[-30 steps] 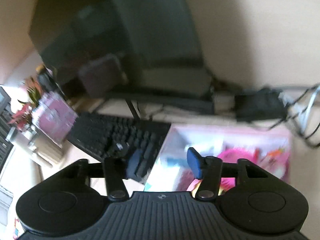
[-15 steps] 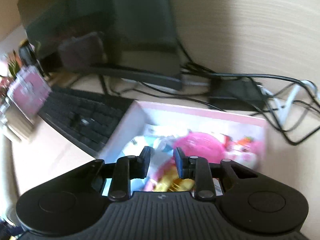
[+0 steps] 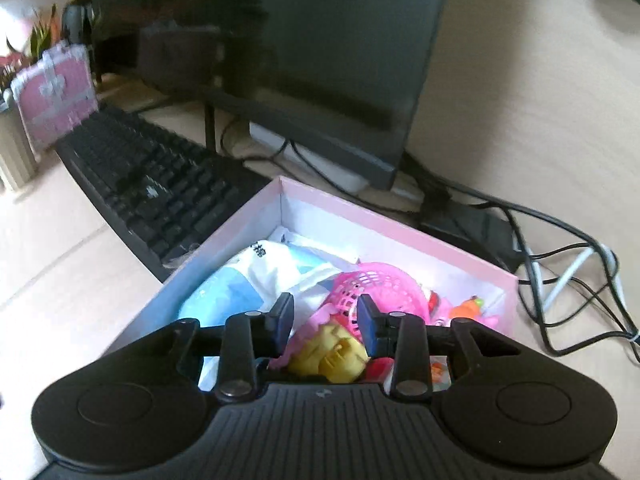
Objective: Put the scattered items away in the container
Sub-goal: 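Carry the cup toy and pig toy into the pink box with both tools, releasing both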
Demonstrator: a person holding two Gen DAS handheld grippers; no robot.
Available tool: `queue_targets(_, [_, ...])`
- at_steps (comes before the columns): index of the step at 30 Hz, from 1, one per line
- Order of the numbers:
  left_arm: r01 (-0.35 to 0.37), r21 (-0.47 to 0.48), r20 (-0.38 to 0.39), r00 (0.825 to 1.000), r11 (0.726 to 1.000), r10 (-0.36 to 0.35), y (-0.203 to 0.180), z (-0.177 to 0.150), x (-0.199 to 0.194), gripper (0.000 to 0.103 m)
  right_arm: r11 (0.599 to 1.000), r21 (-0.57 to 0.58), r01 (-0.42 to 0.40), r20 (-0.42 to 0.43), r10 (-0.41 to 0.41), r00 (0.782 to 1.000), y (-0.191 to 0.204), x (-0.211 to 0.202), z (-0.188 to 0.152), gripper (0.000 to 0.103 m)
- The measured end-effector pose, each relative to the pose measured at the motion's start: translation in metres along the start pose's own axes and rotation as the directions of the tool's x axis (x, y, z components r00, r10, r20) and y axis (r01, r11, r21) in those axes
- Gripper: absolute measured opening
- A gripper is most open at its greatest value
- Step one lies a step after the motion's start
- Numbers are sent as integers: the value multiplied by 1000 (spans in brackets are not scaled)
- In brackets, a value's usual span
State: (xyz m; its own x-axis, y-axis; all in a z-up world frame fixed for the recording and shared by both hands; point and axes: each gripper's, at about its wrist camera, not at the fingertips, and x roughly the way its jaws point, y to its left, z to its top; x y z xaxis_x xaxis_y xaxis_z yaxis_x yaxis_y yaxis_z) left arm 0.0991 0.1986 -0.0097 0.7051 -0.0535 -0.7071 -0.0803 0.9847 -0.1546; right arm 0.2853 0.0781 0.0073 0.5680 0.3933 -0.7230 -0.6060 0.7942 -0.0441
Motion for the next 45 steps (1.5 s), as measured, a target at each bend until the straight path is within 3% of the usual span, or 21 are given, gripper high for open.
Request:
queue_targets(4, [9,-26,-17,1000,1000,-10,1,-1,6,101,1000,25,-1,106,-2,994,-8,-36,7,45])
queue_targets(6, [18,-13,-21,1000,1000,-19,-5,0,8,101,997,39,-67,138,61,989,-4,-40,15,36])
queue_targets(10, [31,24,-15,999,999,-31,-15,2,7,101,965,154,-211,79,201,976,0,-3,27,26])
queue_targets(13, [17,34,-7,1000,999,-17,-15,2,4,101,972,170,-159,14,159,987,-3,29,16,26])
queue_targets(17, [-4,-1,-43,999,1000,4,-9,-1,13,101,953,224,-206,17,207,978,-22,20,11,26])
queue_targets(21, [8,8,-57,998,1000,-8,-11,-3,19,101,966,189,-174,112,155,982,-39,-25,-3,32])
queue_targets(24, [16,18,-71,997,1000,-14,-13,-3,23,101,976,215,-33,155,0,988,-66,-52,-21,35])
queue_targets(27, [24,34,-82,996,999,-21,-18,-3,28,101,965,255,68,147,-108,983,-90,-65,-35,35])
queue_targets(31, [49,68,-89,995,997,-43,-30,0,33,102,952,293,93,116,-132,984,-101,-64,-47,34])
queue_targets(34, [66,104,-89,994,992,-57,-39,2,33,102,963,261,72,144,-112,983,-86,-62,-45,33])
queue_targets(36, [71,124,-86,994,990,-60,-42,2,31,102,967,253,10,149,-49,988,-71,-58,-38,29])
queue_targets(38, [69,133,-79,995,989,-58,-42,0,27,102,960,268,-77,112,48,993,-59,-50,-36,28])
queue_targets(40, [59,125,-76,996,990,-50,-38,-2,23,102,960,264,-95,59,82,995,-46,-41,-39,28])
queue_targets(42, [47,107,-78,996,993,-38,-30,-5,20,102,939,325,-116,22,115,993,-44,-28,-45,28])
queue_targets(45, [29,91,-70,997,995,-22,-21,-7,14,102,905,408,-123,34,120,992,-52,-25,-48,28])
